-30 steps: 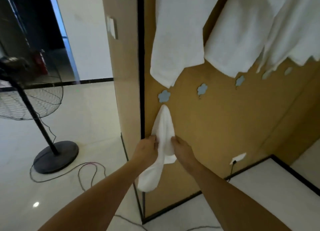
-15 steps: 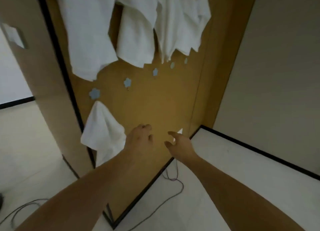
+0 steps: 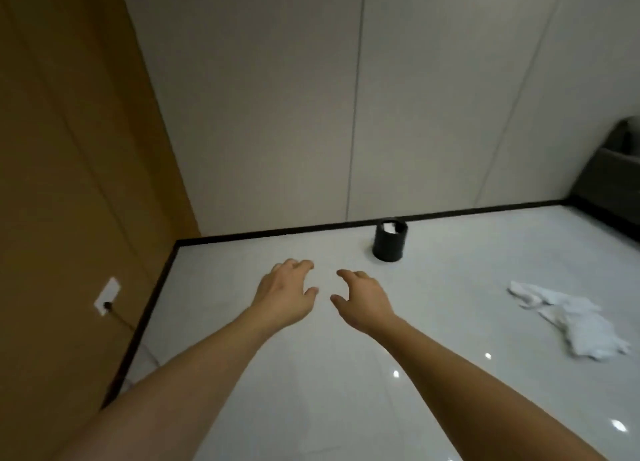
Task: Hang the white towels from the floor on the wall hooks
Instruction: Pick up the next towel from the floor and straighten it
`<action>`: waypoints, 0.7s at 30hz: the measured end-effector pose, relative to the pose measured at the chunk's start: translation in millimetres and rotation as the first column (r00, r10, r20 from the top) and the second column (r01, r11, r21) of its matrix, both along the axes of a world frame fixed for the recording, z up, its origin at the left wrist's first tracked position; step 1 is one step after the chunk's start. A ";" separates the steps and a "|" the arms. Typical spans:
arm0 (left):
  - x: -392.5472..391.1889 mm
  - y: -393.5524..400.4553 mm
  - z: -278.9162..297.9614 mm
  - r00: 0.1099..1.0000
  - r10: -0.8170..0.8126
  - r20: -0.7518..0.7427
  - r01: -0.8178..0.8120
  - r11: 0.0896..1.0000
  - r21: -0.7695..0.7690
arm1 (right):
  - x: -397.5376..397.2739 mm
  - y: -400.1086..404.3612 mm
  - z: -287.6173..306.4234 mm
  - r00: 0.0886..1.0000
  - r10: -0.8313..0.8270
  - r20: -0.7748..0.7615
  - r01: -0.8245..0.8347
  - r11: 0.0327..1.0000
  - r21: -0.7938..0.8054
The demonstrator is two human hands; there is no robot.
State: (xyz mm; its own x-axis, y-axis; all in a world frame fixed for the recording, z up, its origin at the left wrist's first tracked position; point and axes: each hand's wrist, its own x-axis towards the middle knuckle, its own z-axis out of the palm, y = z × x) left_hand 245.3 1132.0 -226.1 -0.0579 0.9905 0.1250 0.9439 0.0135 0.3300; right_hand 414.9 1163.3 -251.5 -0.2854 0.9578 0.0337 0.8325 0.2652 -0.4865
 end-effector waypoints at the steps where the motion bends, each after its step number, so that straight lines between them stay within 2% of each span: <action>1: 34.1 13.1 -2.5 0.999 -0.047 0.002 0.047 0.999 -0.011 | 34.8 4.1 -3.2 0.997 -0.071 -0.002 0.071 0.997 -0.020; 5: 159.3 59.1 -15.9 0.967 -0.256 0.013 0.256 0.964 -0.066 | 161.9 8.8 -18.7 0.948 -0.318 -0.007 0.316 0.946 -0.077; 9: 269.4 99.9 -35.0 0.873 -0.487 0.022 0.486 0.866 -0.117 | 266.6 1.8 -37.5 0.852 -0.524 0.003 0.519 0.842 -0.151; 16: 434.9 179.9 -60.6 0.677 -0.735 0.047 0.731 0.664 -0.158 | 411.3 28.7 -58.3 0.660 -0.750 0.048 0.741 0.638 -0.212; 21: 529.5 259.2 -66.1 0.580 -0.812 0.070 0.805 0.558 -0.199 | 489.0 88.6 -59.8 0.552 -0.832 0.053 0.814 0.524 -0.249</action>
